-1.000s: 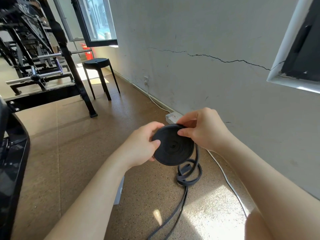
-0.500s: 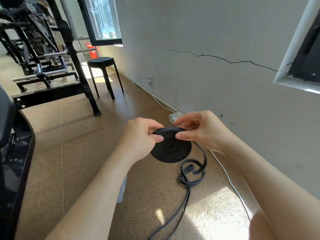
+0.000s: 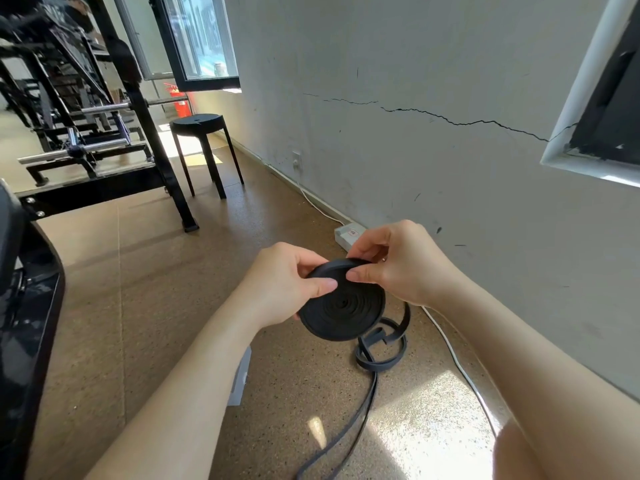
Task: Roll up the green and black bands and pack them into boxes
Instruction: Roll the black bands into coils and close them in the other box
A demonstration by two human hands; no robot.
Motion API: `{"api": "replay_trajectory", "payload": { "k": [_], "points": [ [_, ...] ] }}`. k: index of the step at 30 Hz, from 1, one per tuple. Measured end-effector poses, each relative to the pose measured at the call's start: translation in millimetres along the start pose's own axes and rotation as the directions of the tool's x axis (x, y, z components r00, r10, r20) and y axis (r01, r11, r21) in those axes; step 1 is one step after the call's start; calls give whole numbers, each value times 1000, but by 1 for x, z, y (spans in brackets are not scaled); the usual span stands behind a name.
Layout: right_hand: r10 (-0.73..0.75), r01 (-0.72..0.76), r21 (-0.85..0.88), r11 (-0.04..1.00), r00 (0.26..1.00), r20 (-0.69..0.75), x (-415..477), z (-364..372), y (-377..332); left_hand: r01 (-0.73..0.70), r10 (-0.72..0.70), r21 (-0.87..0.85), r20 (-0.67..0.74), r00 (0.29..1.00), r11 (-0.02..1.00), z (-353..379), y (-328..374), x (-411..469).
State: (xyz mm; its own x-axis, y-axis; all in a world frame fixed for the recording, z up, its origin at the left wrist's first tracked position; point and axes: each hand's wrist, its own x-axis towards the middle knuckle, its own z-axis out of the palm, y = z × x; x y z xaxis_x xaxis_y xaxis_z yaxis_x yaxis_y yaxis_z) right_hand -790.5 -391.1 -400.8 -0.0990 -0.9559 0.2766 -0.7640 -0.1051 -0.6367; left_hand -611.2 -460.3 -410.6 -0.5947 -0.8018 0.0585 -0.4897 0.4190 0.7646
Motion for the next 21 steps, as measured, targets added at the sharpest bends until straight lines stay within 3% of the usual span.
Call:
{"api": "replay_trajectory", "payload": {
  "k": [2,8,13,18,21],
  "points": [
    [-1,2,53,999,1000,-12,1,2,2,11,-10,14,-57,998,1000,-1,-2,1],
    [105,-96,181,979,994,-40,3,-5,12,80,-118,-244,-147,982,967,-4,0,3],
    [105,-99,71,993,990,-98,4,-2,8,141,-183,-317,-107,977,938,-2,-2,4],
    [71,-73,-100,992,997,-18,2,-1,8,201,-164,-349,133,977,915,-5,-5,0],
    [54,-45,-202,978,998,42,1,1,3,134,-117,-153,117,986,979,-6,-8,1]
  ]
}}
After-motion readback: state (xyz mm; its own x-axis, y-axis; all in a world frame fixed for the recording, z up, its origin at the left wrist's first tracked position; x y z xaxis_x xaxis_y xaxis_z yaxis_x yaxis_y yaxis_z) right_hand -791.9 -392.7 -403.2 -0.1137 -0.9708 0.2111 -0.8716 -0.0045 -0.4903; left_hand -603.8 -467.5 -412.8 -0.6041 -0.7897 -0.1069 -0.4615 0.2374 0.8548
